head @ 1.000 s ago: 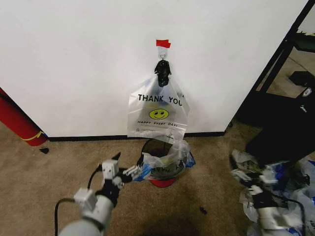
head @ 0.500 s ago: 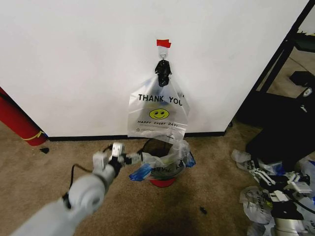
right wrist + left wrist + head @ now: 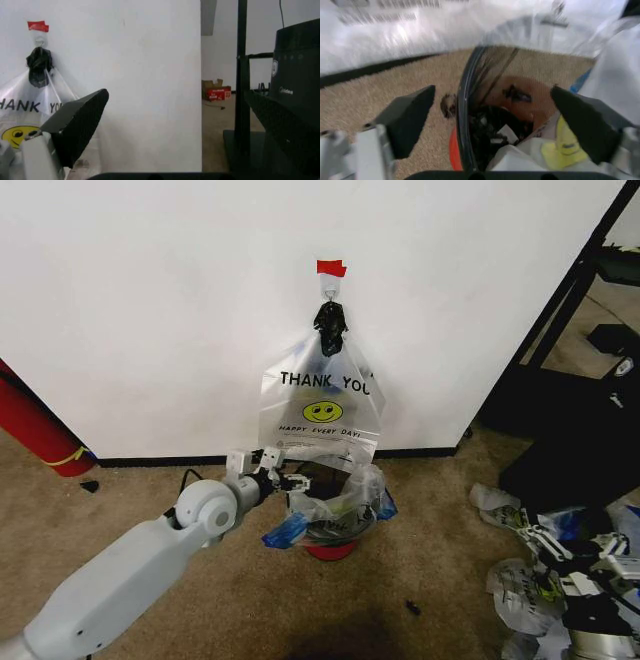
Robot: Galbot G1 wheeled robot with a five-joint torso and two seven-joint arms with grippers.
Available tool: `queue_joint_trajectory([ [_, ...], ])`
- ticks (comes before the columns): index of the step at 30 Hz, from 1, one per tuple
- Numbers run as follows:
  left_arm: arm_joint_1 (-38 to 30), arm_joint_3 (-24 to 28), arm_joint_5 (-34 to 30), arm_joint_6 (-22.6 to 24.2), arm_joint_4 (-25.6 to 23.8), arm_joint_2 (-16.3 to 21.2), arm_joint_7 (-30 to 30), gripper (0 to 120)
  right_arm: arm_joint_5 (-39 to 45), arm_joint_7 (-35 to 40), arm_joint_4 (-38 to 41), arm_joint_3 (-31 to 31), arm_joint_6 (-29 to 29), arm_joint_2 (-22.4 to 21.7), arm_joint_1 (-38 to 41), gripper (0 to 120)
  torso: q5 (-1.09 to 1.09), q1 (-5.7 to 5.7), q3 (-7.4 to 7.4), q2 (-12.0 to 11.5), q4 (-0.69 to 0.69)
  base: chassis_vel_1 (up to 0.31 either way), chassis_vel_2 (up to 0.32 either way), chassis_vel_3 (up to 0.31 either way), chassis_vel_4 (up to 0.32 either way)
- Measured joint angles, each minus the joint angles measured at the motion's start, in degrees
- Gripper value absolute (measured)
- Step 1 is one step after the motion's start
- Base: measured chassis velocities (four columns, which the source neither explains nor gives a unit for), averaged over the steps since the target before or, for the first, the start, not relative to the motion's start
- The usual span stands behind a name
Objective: Pick up the garbage bag from the wall and place it over the trash bin.
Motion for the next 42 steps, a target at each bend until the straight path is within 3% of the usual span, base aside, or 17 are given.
queue_joint_trajectory([
  [1,0.00,0.00,0.00,0.00,0.00,0.00,0.00,86,0.00,0.00,0.00,0.00,0.00,0.00,0.00,100,0.00,0.00,0.00,0.00,0.00,0.000,0.000,0.000,0.000],
  [6,-1.75,1.31,-3.34,0.71,3.47,-2.32,-2.23,63,1.82,-0.22,-0.09,1.54,-0.66,-0.43,0.01,100,0.00,0.00,0.00,0.00,-0.02,0.000,0.000,0.000,0.000],
  [17,-1.34,1.01,-6.31,0.93,2.05,-1.75,-5.51,26,4.35,-1.56,-1.48,3.50,-2.21,-1.89,0.85,100,0.00,-0.01,0.00,0.00,0.00,0.000,0.000,0.000,0.000],
  [22,0.53,-1.66,-6.80,0.99,-0.03,-2.21,-7.81,5,4.60,-1.96,-1.95,3.93,-2.46,-1.90,1.43,100,-0.01,0.00,0.00,0.00,-0.01,0.000,0.000,0.000,0.000],
  [31,5.68,-5.83,-13.10,3.14,-6.45,-1.21,-13.57,3,4.90,-1.45,-2.81,3.44,-3.29,-2.83,1.96,100,0.00,-0.01,0.00,0.00,0.00,0.000,0.000,0.000,0.000],
  [36,12.40,-10.67,-17.35,3.55,-12.65,-0.35,-17.90,3,4.65,-0.50,-3.04,1.98,-4.63,-2.93,2.69,100,0.00,-0.01,-0.01,0.00,-0.01,0.000,0.000,0.000,0.000],
  [42,21.40,-16.76,-17.65,-1.27,-18.64,-0.89,-23.00,3,4.00,-0.37,-3.03,0.84,-5.15,-3.29,2.86,100,-0.01,-0.01,-0.01,0.00,-0.01,0.000,0.000,0.000,0.000],
])
